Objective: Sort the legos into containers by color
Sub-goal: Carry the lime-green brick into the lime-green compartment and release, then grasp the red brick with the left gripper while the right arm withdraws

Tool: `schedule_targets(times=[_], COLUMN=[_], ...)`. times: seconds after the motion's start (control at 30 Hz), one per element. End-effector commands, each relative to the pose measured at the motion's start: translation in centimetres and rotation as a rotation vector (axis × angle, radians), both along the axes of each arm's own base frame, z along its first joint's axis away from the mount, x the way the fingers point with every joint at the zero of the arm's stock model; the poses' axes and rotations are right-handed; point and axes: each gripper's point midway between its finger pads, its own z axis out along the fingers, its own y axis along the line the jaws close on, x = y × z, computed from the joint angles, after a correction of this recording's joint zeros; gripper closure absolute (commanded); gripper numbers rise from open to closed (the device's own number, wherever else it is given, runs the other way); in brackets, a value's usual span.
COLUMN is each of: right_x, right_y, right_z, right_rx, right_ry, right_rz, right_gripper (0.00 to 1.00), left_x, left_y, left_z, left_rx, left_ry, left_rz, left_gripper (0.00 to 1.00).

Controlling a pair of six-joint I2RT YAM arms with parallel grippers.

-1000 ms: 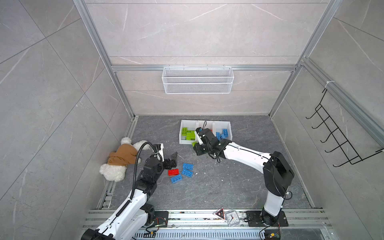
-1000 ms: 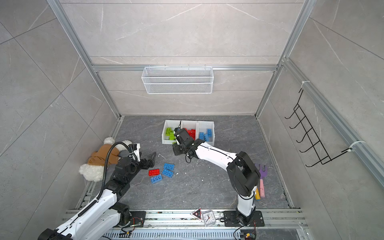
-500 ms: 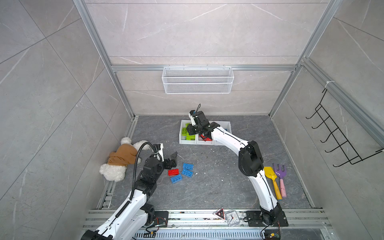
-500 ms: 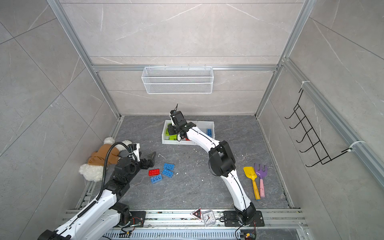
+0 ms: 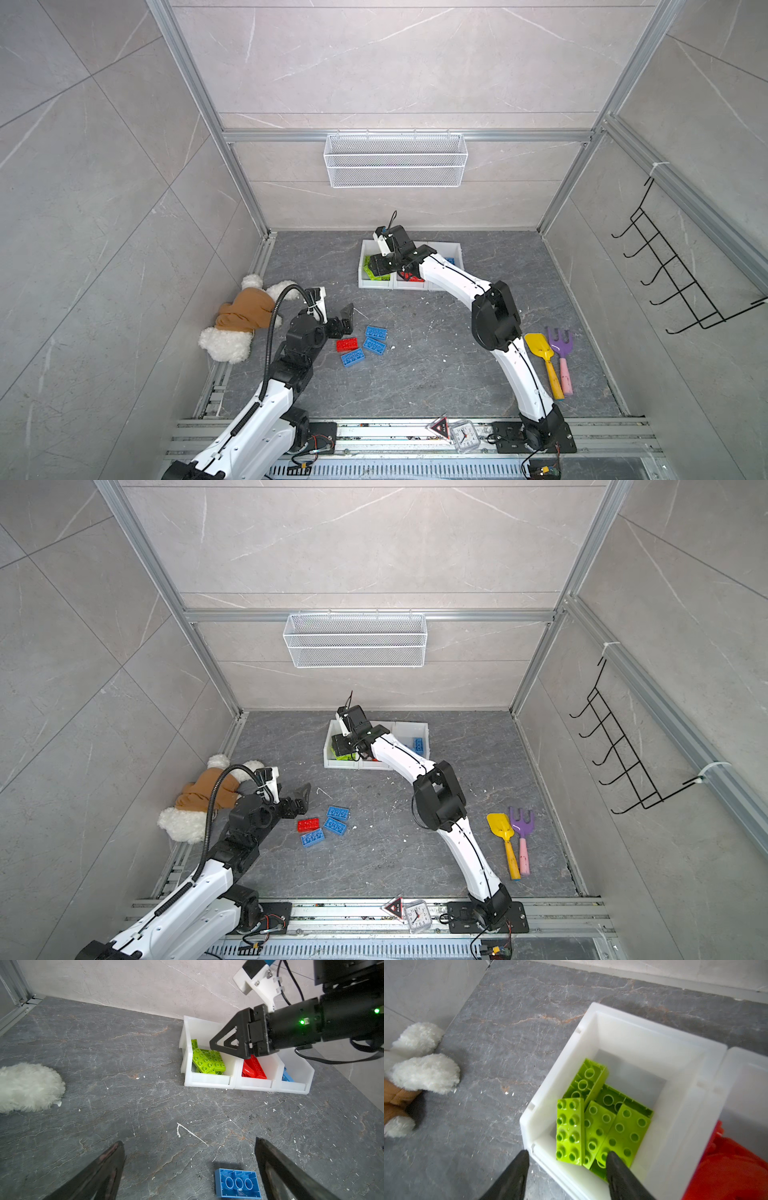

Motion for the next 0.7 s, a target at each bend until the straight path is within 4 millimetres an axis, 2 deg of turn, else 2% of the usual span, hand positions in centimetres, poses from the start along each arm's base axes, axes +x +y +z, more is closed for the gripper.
schedule_targets(times=[0.0,0.13,0.23,0.27,0.33,0.4,0.47,0.67], right_x=[-1.7,-5.3,-9.2,-10.6,-12.1,-13.9,-15.4,-17.2], right_y=[-0.7,-3.7,-6.7,-7.9,-10.5,-12.3,-13.9,-18.7], right_z=[8.8,13.0,14.9,15.8,17.2,18.4,17.8,15.2], right_rx=[0.176,0.300,0.312,0.323,0.412,0.451,0.384,0.286], right_ry=[-0.128,-0.192,-0.255,-0.285,-0.289,-0.286,-0.304,-0.462], right_rz=[0.061,0.104,0.117,0.117,0.067,0.074,0.063,-0.061], right_gripper=[0.36,0.30,0.27,0.25,0.22,0.21,0.19,0.17], left_x=[0.6,1.1,1.5,1.3,0.6,-0.5,-2.0,-5.1], left_y=[0.4,0.3,1.0,1.1,1.5,1.7,1.7,1.3], left_z=[1.4,0.4,-0.5,-0.9,-1.8,-2.7,-3.5,-5.0], left_rx=[-0.017,-0.035,-0.020,-0.009,-0.007,-0.015,-0.021,-0.016], left_ry=[-0.010,0.055,0.152,0.192,0.275,0.350,0.438,0.595], left_rz=[0.035,0.055,0.114,0.122,0.150,0.162,0.168,0.166], left_gripper=[0.00,0.00,0.01,0.01,0.01,0.01,0.02,0.02])
